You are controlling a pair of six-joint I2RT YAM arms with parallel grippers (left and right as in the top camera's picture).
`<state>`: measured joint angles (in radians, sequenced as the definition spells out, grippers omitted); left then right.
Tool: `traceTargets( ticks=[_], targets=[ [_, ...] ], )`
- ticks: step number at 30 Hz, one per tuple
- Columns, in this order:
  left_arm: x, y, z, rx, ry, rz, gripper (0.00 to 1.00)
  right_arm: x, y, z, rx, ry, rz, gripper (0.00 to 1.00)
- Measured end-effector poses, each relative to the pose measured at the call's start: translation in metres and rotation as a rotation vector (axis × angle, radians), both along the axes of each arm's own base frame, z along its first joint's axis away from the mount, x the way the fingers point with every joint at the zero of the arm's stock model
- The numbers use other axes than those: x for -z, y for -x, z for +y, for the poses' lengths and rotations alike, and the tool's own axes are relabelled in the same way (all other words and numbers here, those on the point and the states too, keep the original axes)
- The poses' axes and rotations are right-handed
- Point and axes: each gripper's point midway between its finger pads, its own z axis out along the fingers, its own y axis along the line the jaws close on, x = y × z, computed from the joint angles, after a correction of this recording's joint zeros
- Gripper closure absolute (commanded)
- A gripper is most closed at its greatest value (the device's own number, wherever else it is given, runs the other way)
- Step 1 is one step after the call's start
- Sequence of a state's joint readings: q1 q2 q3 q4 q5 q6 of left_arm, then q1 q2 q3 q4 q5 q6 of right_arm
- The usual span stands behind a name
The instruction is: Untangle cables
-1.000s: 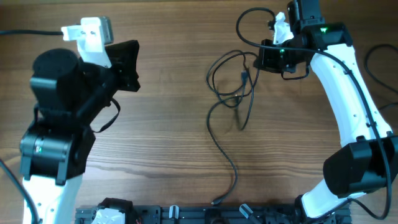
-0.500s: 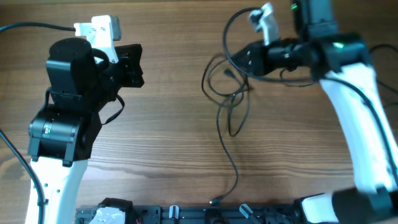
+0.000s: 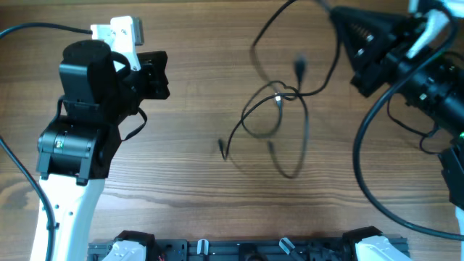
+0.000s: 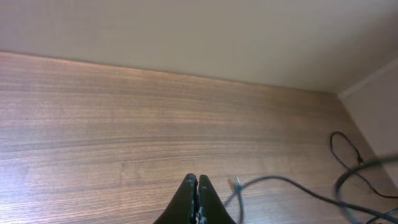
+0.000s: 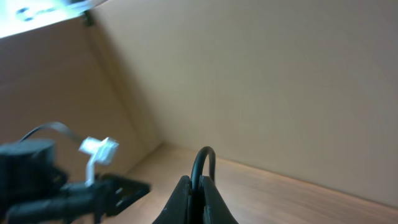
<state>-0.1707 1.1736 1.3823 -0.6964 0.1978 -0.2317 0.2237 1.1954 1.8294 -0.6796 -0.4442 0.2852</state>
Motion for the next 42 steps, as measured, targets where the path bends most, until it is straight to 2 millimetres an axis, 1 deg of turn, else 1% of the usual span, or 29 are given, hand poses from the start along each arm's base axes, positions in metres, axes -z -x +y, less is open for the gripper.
traceTargets(
  ticks=[2,3,5,9,10,11,13,15,17,18,20,23,25,27,28,29,30,31,32,33,34,36,38,40,42],
  targets=[
    [0.002,-0.002,0.0,0.0,-0.001,0.007,0.93,0.008,-0.008,-0.005,0.044,-0.008,0.044,0.96],
    [0.005,-0.003,0.0,0.0,-0.003,0.016,0.9,0.017,-0.014,-0.006,0.061,-0.007,0.085,0.96],
    [0.01,-0.004,-0.001,-0.001,-0.002,0.034,0.85,0.041,-0.029,-0.005,0.077,0.002,0.181,0.96],
    [0.022,-0.006,-0.003,0.008,-0.001,0.081,0.84,0.098,-0.067,0.006,0.072,0.022,0.383,0.96],
    [0.025,-0.006,-0.004,0.01,-0.001,0.092,0.84,0.101,-0.069,0.008,0.064,0.019,0.395,0.96],
    [0.028,-0.008,-0.004,0.011,-0.002,0.101,0.84,0.123,-0.084,0.016,0.051,0.032,0.458,0.96],
    [0.032,-0.01,-0.005,0.013,-0.003,0.111,0.84,0.15,-0.097,0.035,-0.003,0.047,0.532,0.96],
    [0.034,-0.011,-0.005,0.013,-0.003,0.118,0.84,0.166,-0.103,0.051,-0.05,0.061,0.57,0.96],
    [0.035,-0.012,-0.005,0.013,-0.003,0.119,0.84,0.174,-0.106,0.064,-0.091,0.071,0.576,0.96],
    [0.035,-0.012,-0.005,0.013,-0.003,0.119,0.84,0.174,-0.107,0.07,-0.112,0.074,0.563,0.96],
    [0.035,-0.012,-0.005,0.013,-0.003,0.119,0.84,0.166,-0.107,0.076,-0.139,0.073,0.523,0.96],
    [0.035,-0.012,-0.006,0.014,-0.003,0.119,0.82,0.147,-0.104,0.076,-0.159,0.078,0.458,0.96],
    [0.035,-0.012,-0.006,0.014,-0.003,0.119,0.81,0.121,-0.1,0.075,-0.166,0.083,0.382,0.96],
    [0.035,-0.012,-0.006,0.014,-0.003,0.119,0.79,0.09,-0.09,0.072,-0.171,0.084,0.293,0.96],
    [0.035,-0.012,-0.006,0.014,-0.003,0.119,0.78,0.07,-0.081,0.069,-0.172,0.078,0.238,0.96],
    [0.035,-0.012,-0.006,0.014,-0.003,0.119,0.75,0.039,-0.061,0.062,-0.173,0.069,0.154,0.96],
    [0.035,-0.012,-0.006,0.014,-0.003,0.119,0.74,0.024,-0.049,0.058,-0.173,0.063,0.111,0.95],
    [0.035,-0.012,-0.006,0.013,-0.003,0.12,0.73,0.013,-0.036,0.054,-0.173,0.062,0.084,0.96],
    [0.035,-0.012,-0.006,0.013,-0.002,0.12,0.71,0.008,-0.027,0.051,-0.173,0.061,0.078,0.96],
    [0.035,-0.011,-0.006,0.012,-0.001,0.122,0.69,0.006,-0.019,0.049,-0.174,0.064,0.079,0.96],
    [0.036,-0.011,-0.006,0.015,0.0,0.126,0.68,0.008,-0.013,0.047,-0.174,0.072,0.092,0.96],
    [0.039,-0.008,-0.007,0.023,0.005,0.145,0.63,0.021,-0.013,0.047,-0.176,0.093,0.143,0.96],
    [0.044,-0.004,-0.01,0.042,0.005,0.169,0.58,0.038,-0.021,0.048,-0.174,0.111,0.205,0.96],
    [0.052,0.003,-0.015,0.083,0.006,0.209,0.5,0.064,-0.036,0.053,-0.173,0.134,0.291,0.96],
    [0.065,0.01,-0.024,0.156,0.005,0.266,0.43,0.085,-0.051,0.057,-0.171,0.15,0.353,0.96]
  ],
)
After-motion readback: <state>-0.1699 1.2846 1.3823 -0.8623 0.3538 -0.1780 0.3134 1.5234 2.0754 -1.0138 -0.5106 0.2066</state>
